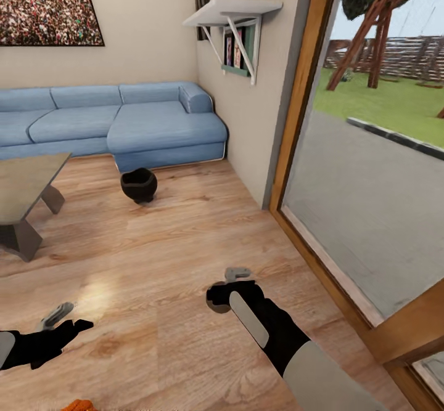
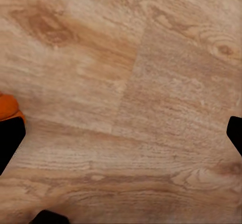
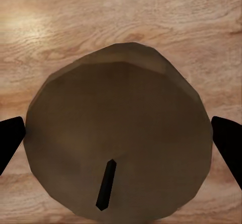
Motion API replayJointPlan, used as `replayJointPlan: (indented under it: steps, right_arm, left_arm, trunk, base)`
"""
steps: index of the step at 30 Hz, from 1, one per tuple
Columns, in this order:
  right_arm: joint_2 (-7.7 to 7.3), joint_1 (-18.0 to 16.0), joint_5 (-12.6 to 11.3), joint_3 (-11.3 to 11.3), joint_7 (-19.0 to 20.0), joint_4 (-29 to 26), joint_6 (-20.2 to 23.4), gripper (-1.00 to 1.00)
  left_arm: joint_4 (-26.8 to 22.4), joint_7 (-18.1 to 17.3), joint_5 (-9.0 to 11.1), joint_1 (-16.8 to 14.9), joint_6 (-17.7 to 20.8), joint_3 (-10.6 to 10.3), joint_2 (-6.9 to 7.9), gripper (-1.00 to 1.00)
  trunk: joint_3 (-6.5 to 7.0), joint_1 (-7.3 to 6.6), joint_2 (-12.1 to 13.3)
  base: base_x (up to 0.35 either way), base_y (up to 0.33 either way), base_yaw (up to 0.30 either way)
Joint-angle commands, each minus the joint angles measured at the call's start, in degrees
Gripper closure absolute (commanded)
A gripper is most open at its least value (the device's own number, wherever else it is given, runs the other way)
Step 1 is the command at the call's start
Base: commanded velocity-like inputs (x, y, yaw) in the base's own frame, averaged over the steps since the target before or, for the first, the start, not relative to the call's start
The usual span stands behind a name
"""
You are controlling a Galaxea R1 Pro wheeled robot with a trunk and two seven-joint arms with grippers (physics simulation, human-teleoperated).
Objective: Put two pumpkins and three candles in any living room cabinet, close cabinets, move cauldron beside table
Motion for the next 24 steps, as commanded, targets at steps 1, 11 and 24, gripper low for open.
replayJointPlan:
  steps: [1, 11, 24]
  right_arm:
    - [0.0, 0.0, -0.03, 0.01, -0.02, 0.0, 0.01, 1.0]
    - [0.0, 0.0, -0.03, 0.09, -0.02, 0.08, 0.01, 1.0]
    - [0.0, 0.0, 0.06, 1.99, -0.03, -0.03, -0.25, 1.0]
  left_arm:
    - [0.0, 0.01, -0.03, 0.0, 0.01, 0.0, -0.01, -1.0]
    - [0.01, -0.02, -0.03, 0.0, 0.0, 0.0, 0.0, -1.0]
    - [0.0, -0.02, -0.03, 0.0, 0.01, 0.0, 0.0, -1.0]
  trunk:
    - [0.18, -0.22, 0.42]
    - [1.98, -2.42, 4.43]
    - [4.31, -5.28, 9.64]
  base:
    - [0.0, 0.0, 0.281]
    - [0.0, 0.0, 0.289]
    - [0.0, 0.0, 0.101]
